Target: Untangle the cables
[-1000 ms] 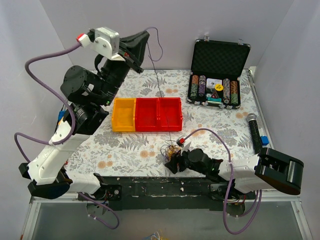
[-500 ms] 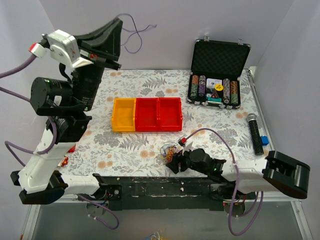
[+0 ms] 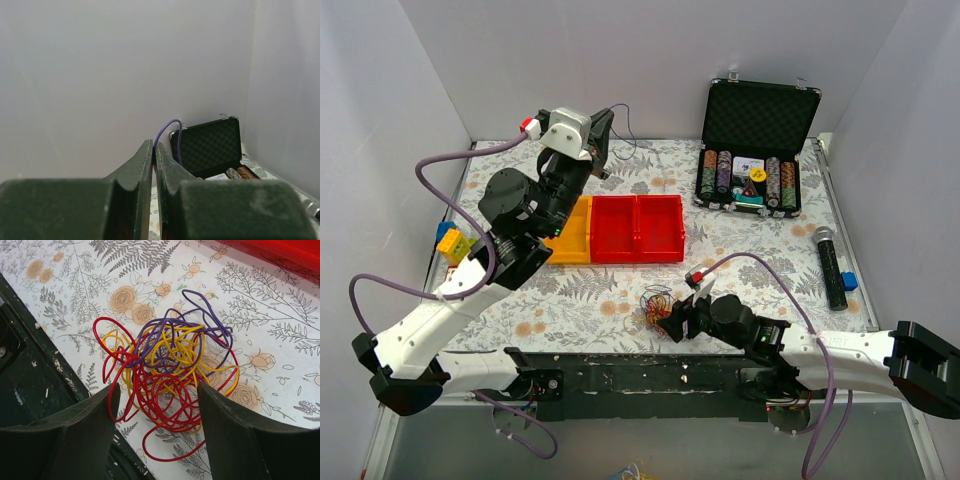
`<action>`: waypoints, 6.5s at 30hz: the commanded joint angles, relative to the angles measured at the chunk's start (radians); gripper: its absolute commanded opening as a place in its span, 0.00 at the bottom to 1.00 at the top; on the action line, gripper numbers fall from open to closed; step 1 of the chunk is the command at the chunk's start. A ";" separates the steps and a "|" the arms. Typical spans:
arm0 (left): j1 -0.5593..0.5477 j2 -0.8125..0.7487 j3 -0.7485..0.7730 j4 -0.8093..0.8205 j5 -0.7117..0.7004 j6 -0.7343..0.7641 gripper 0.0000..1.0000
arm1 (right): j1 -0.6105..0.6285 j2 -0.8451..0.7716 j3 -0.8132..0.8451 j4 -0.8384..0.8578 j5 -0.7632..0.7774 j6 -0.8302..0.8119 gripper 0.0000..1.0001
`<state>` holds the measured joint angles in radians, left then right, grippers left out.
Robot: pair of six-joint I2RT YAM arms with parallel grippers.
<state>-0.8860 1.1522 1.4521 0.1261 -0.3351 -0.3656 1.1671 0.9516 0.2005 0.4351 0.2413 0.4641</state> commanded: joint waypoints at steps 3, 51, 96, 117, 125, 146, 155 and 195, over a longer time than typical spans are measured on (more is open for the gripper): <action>-0.005 -0.040 -0.027 0.086 -0.050 0.031 0.08 | 0.003 -0.040 0.022 -0.013 0.039 -0.002 0.71; 0.360 -0.103 -0.720 -0.721 0.499 0.474 0.58 | 0.003 -0.155 -0.018 -0.061 0.075 0.007 0.72; 0.463 0.113 -0.099 -0.702 0.897 0.025 0.00 | 0.005 -0.126 0.019 -0.073 0.067 0.004 0.69; 0.430 0.294 0.267 -0.243 0.754 -0.076 0.00 | 0.003 -0.154 0.027 -0.118 0.085 0.010 0.68; 0.430 0.337 0.454 -0.097 0.694 -0.102 0.00 | 0.003 -0.145 0.019 -0.107 0.089 0.018 0.68; 0.429 0.382 0.568 0.138 0.533 -0.108 0.00 | 0.005 -0.162 -0.007 -0.102 0.089 0.038 0.68; 0.430 0.483 0.822 0.147 0.502 -0.099 0.00 | 0.003 -0.137 -0.015 -0.072 0.082 0.045 0.68; 0.430 0.317 0.219 0.205 0.499 -0.027 0.00 | 0.003 -0.182 -0.053 -0.087 0.096 0.070 0.68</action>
<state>-0.4538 1.5093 1.7023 0.3359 0.1669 -0.3973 1.1671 0.7780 0.1474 0.3138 0.3157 0.5247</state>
